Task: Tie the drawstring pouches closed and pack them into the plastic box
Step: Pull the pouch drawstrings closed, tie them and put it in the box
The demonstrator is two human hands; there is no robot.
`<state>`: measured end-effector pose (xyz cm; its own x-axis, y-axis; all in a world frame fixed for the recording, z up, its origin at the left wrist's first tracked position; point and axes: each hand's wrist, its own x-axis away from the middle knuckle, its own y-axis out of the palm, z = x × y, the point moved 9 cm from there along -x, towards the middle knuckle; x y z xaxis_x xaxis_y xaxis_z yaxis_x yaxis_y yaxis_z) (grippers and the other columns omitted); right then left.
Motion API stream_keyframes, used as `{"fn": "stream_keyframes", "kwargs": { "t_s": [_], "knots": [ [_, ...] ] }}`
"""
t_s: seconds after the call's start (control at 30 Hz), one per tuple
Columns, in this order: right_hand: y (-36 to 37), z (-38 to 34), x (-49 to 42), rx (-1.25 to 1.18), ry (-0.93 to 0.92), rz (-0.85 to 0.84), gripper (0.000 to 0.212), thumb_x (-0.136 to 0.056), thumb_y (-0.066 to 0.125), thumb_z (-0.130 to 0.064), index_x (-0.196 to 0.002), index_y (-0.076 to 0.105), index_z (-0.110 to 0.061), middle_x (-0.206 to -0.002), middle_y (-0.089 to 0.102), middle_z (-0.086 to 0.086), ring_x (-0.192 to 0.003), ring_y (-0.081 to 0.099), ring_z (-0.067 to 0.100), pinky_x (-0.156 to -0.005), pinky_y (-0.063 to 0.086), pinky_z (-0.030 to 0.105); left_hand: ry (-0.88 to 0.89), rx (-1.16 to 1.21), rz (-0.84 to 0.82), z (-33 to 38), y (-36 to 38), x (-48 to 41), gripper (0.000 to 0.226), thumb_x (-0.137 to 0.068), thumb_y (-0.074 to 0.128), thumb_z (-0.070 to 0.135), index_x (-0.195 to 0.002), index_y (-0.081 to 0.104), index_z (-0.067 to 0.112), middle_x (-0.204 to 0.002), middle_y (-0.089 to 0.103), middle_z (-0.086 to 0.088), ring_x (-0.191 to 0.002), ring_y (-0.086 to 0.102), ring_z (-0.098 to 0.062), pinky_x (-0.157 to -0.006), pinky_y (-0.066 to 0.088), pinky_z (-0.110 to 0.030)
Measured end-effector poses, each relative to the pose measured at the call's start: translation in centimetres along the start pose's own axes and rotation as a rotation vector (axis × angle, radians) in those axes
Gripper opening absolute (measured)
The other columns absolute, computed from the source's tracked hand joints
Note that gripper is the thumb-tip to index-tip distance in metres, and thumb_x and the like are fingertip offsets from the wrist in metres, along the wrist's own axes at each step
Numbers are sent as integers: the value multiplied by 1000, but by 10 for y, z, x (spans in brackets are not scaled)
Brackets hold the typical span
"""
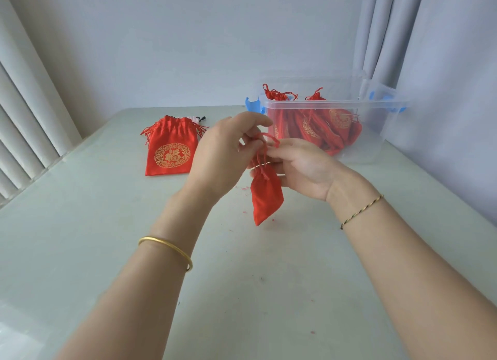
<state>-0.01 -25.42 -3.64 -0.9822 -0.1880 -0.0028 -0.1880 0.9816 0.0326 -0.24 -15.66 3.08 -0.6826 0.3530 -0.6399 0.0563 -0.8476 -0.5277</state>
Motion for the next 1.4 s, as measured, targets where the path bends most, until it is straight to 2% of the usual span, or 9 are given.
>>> {"fn": "stream_keyframes", "kwargs": {
  "t_s": [0.17,0.27,0.37,0.5,0.77,0.97,1.03,1.23,1.4],
  "knots": [
    [0,2,-1,36,-2,-15,21,-96,45,-15,-82,61,-12,-84,66,8,-77,62,20,-71,47,28,-5,66,20,-3,-1,1,31,-81,59,-1,-102,66,21,-82,67,4,-70,61,-10,-70,51,-27],
    [-13,-3,-1,71,-33,115,24,-96,47,-18,-76,58,-13,-80,65,6,-75,61,20,-75,46,31,-88,124,23,-17,0,-1,19,-83,61,3,-92,70,18,-79,68,11,-75,63,-6,-72,51,-24],
    [-29,-10,2,97,-84,270,28,-97,45,-20,-72,56,-13,-79,64,5,-71,60,18,-72,50,29,-235,234,-22,-34,6,0,16,-88,56,5,-91,70,13,-79,71,0,-68,64,-6,-62,46,-13],
    [-51,-10,8,62,-83,486,33,-91,52,-24,-59,53,-17,-76,64,1,-68,61,15,-68,47,29,-411,235,-31,-54,8,6,20,-94,48,16,-87,66,13,-78,69,2,-66,60,-8,-58,45,-12],
    [-47,14,4,-669,1,380,35,-94,47,-23,-60,39,-18,-63,67,2,-50,62,10,-43,43,15,-621,308,-13,-73,10,18,35,-95,37,15,-61,43,15,-69,65,0,-59,51,-12,-60,40,-27],
    [-54,50,5,-532,189,493,33,-94,49,-21,-61,43,-15,-43,52,-1,-36,53,11,-39,42,14,-694,834,47,-68,23,18,44,-96,35,14,-54,44,19,-78,71,3,-84,68,-11,-76,41,-27],
    [-53,48,4,-466,177,496,32,-93,50,-22,-62,45,-15,-45,53,-1,-37,54,11,-40,43,14,-701,937,10,-63,32,19,39,-99,35,19,-60,39,17,-67,66,4,-75,68,-12,-68,43,-24],
    [-45,2,4,-317,-16,418,29,-93,50,-24,-65,50,-15,-60,67,1,-47,58,9,-47,45,18,-642,571,-269,-60,42,23,15,-91,56,19,-82,65,11,-68,56,1,-58,53,-8,-60,38,-22],
    [-30,-18,5,-92,-131,384,30,-94,51,-26,-67,59,-14,-75,62,1,-56,56,9,-53,43,20,-534,380,-355,-45,45,21,9,-83,67,13,-76,67,9,-52,56,6,-45,48,-3,-50,39,-17]
  ]
}}
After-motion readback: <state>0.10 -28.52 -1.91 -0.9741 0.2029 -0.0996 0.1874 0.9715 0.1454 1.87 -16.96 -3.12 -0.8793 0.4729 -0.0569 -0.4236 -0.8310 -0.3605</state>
